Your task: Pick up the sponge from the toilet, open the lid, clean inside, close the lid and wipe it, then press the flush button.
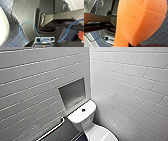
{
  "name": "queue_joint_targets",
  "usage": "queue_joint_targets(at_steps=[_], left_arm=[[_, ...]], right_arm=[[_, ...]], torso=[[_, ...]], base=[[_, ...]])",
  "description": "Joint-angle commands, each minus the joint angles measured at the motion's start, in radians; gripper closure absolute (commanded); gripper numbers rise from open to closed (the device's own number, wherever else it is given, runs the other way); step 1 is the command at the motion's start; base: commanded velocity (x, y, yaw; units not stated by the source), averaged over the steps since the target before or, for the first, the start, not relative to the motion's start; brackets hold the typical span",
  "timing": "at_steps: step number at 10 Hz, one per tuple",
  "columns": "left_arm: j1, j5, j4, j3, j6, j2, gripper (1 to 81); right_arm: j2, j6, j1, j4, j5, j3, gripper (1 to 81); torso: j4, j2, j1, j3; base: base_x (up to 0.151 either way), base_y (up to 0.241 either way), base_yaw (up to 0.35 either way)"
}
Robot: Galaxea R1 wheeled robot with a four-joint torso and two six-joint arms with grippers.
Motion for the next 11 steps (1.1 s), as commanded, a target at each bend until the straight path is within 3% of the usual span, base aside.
queue_joint_targets(at_steps=[1,4,5,7,11], left_arm=[[-0.022,0.048,-0.003,-0.011,0.001,-0.003,1.0],[-0.039,0.048,-0.003,-0.048,-0.001,0.021,1.0],[-0.04,0.048,-0.003,-0.061,-0.001,0.028,1.0],[-0.049,0.048,-0.005,-0.078,-0.013,0.032,1.0],[-0.054,0.048,-0.005,-0.08,-0.03,0.031,1.0]], right_arm=[[0.005,-0.003,-0.016,0.005,-0.065,0.009,81.1],[0.008,-0.003,-0.014,0.005,-0.065,0.009,81.1],[0.01,-0.003,-0.013,0.005,-0.063,0.009,81.1],[0.013,-0.003,-0.011,0.005,-0.065,0.009,81.1],[0.021,-0.003,-0.01,0.004,-0.065,0.008,81.1]], torso=[[-0.025,0.0,0.0,0.092],[-0.047,0.0,-0.001,0.202],[-0.029,0.0,-0.002,0.141],[-0.038,-0.001,-0.003,0.189],[-0.038,-0.002,-0.004,0.198]], base=[[0.0,0.0,0.0],[0.0,0.0,0.0],[0.0,0.0,0.0],[0.0,0.0,0.0],[0.0,0.0,0.0]])
